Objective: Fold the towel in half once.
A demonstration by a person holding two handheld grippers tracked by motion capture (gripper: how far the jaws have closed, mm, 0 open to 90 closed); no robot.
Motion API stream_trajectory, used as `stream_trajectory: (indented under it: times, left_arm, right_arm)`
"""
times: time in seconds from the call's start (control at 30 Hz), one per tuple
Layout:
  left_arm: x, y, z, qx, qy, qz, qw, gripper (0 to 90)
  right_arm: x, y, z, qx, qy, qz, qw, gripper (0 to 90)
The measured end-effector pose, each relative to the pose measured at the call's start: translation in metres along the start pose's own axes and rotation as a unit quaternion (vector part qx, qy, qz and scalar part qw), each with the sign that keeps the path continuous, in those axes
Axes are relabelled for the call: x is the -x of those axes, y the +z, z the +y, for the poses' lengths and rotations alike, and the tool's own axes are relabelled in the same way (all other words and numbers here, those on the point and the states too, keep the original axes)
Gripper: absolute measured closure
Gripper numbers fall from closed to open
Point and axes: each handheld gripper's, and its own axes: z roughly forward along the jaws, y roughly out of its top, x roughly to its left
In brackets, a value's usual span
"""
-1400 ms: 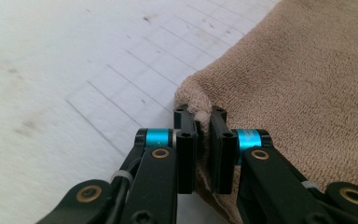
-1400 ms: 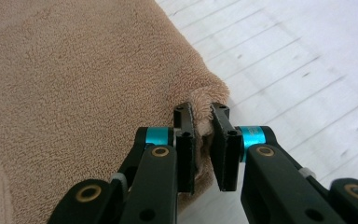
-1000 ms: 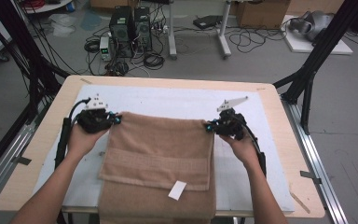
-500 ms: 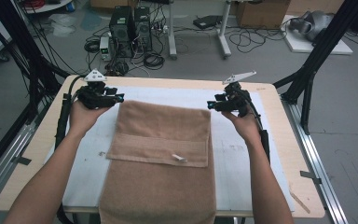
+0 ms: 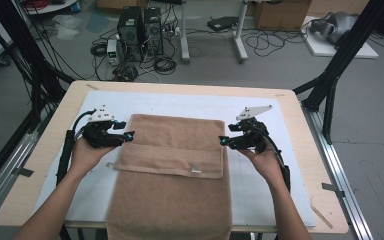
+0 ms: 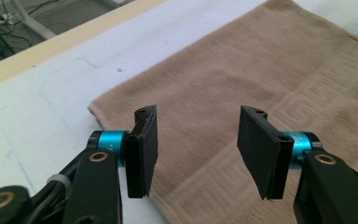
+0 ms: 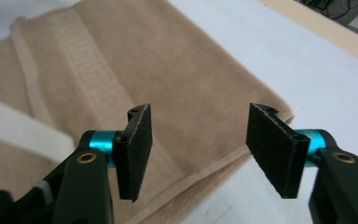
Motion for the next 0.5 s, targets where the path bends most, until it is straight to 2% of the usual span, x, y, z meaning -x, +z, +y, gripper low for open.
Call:
stream_trajectory:
  times: [0.17,0.23,0.37,0.43,0.5]
  left_arm:
    - [0.01,-0.005,-0.018,-0.019,0.005,-0.013,0.9997,39.9]
    - [0.015,-0.006,-0.021,-0.04,0.014,-0.018,0.9989,37.8]
    - [0.024,-0.01,-0.031,-0.032,0.03,-0.015,0.9989,37.6]
    - [0.027,-0.011,-0.037,-0.037,0.034,-0.01,0.9987,37.5]
    - [0.03,-0.012,-0.042,-0.032,0.033,-0.009,0.9989,36.9]
  right_arm:
    - [-0.011,-0.001,-0.018,0.01,0.005,0.012,0.9999,35.6]
    - [-0.016,0.0,-0.025,0.01,0.005,0.014,0.9998,35.5]
    - [-0.027,0.005,-0.038,0.003,0.003,0.018,0.9998,35.6]
    - [-0.031,0.008,-0.044,0.004,0.005,0.022,0.9997,36.0]
    - [-0.035,0.011,-0.05,-0.002,0.005,0.024,0.9997,35.8]
